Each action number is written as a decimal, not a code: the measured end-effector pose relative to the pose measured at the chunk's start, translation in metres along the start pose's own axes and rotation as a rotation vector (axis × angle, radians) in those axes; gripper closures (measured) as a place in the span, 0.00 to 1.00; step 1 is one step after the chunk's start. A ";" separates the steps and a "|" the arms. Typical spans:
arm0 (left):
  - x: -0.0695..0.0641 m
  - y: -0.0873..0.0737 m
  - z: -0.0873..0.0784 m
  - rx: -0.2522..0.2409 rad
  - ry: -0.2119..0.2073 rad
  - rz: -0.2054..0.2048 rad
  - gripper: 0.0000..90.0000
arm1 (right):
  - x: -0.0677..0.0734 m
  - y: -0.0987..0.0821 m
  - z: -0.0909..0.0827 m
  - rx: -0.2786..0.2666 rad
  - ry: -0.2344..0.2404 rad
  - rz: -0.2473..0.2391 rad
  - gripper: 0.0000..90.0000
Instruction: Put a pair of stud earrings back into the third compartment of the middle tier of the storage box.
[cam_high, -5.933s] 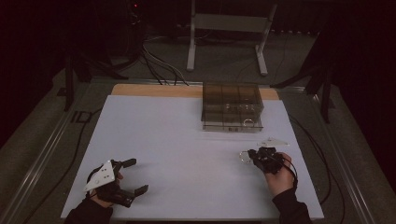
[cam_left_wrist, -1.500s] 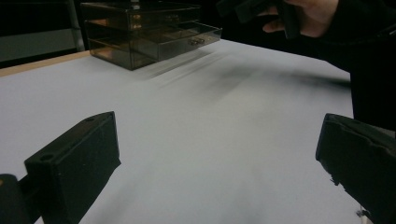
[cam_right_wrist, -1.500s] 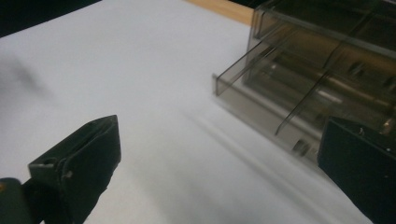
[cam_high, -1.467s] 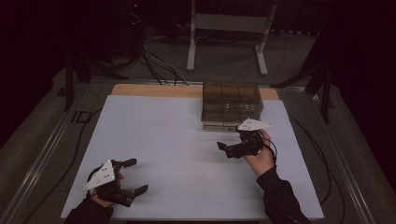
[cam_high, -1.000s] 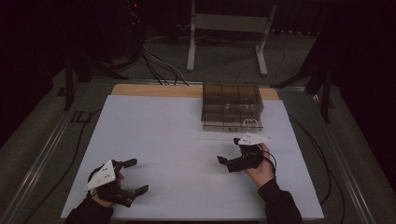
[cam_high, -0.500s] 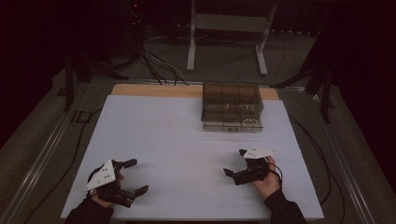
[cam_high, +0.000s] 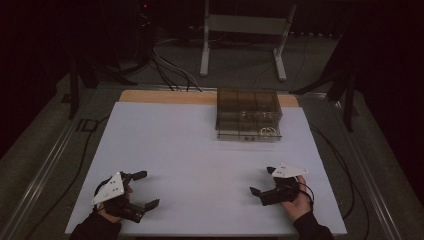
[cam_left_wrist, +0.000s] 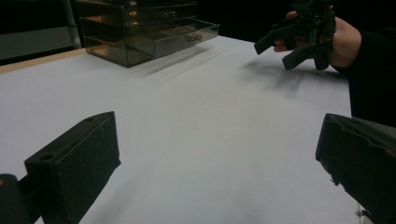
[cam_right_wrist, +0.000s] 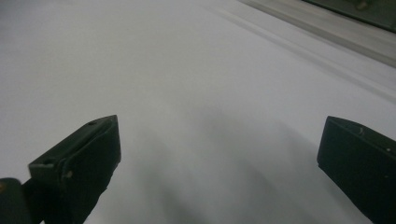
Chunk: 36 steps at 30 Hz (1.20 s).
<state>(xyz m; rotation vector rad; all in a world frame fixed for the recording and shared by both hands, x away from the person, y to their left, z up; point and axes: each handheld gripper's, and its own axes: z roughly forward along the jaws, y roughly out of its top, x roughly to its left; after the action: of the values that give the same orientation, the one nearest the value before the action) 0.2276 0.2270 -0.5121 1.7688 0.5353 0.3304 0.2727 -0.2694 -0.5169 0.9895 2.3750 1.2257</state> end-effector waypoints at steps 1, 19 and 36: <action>0.000 0.000 0.000 0.000 0.000 0.000 0.01 | -0.001 -0.002 -0.003 -0.003 -0.005 0.006 0.00; 0.000 0.000 0.000 0.000 0.002 0.000 0.01 | -0.012 -0.031 -0.045 -0.006 -0.093 0.080 0.00; 0.000 -0.001 0.000 -0.001 0.002 -0.006 0.01 | -0.017 -0.033 -0.042 -0.035 -0.089 0.087 0.00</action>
<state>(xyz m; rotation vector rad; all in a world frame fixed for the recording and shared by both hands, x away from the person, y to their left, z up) 0.2279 0.2271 -0.5127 1.7657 0.5414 0.3285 0.2476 -0.3200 -0.5192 1.1230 2.2574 1.2226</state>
